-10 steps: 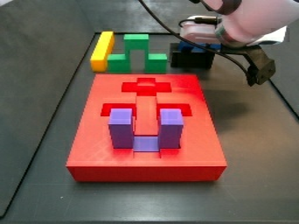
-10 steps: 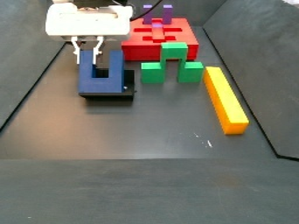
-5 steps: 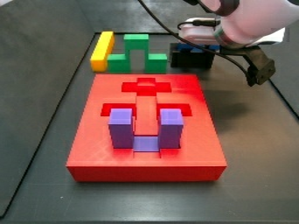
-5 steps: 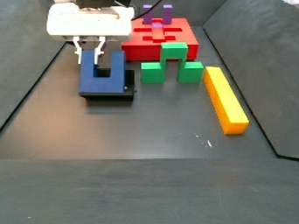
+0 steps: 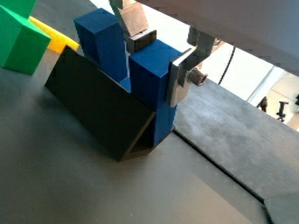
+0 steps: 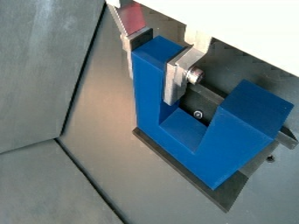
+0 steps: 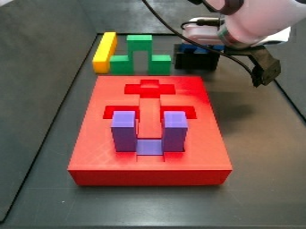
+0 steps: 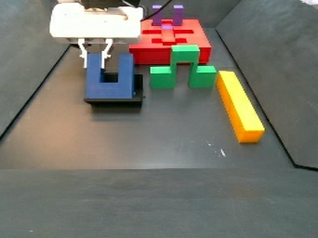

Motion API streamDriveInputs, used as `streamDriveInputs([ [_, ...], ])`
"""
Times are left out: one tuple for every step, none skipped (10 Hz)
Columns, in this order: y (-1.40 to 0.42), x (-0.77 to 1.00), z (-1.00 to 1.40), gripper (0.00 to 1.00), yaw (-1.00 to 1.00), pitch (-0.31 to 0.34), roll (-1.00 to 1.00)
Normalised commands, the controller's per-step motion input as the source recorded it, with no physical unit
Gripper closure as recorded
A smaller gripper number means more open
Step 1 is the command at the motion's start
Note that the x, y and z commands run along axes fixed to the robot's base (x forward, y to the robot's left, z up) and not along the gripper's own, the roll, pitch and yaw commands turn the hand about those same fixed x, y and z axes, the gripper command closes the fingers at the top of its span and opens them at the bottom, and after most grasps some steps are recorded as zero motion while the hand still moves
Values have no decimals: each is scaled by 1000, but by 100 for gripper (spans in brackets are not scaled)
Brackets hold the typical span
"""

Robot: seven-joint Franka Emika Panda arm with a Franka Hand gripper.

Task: Pick up the blue object. Move up. Place the blue object on the fixture. Regrasp the blue object. Move to above the board. Insert the blue object.
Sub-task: Regrasp the blue object, then move to above the board.

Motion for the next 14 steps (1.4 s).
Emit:
streamDriveInputs([
  [0,0,0,100,0,0,0],
  [0,0,0,100,0,0,0],
  [0,0,0,100,0,0,0],
  [0,0,0,100,0,0,0],
  [0,0,0,100,0,0,0],
  [0,0,1400,100,0,0,0],
  [1,-2,1400,100,-28,1,4],
  [-2,-40,1400,100,-52,-13,-54],
  [21,-43,1400,100,-31,-23,-41],
  [1,-32,1400,100,-34,26,-35],
  [0,-35,1400,100,-33,40,-7],
  [5,-42,1400,100,-20,49,-15],
  [-4,-23,816,100,-1,61,-9],
  [-3,5,429,100,10,72,4],
])
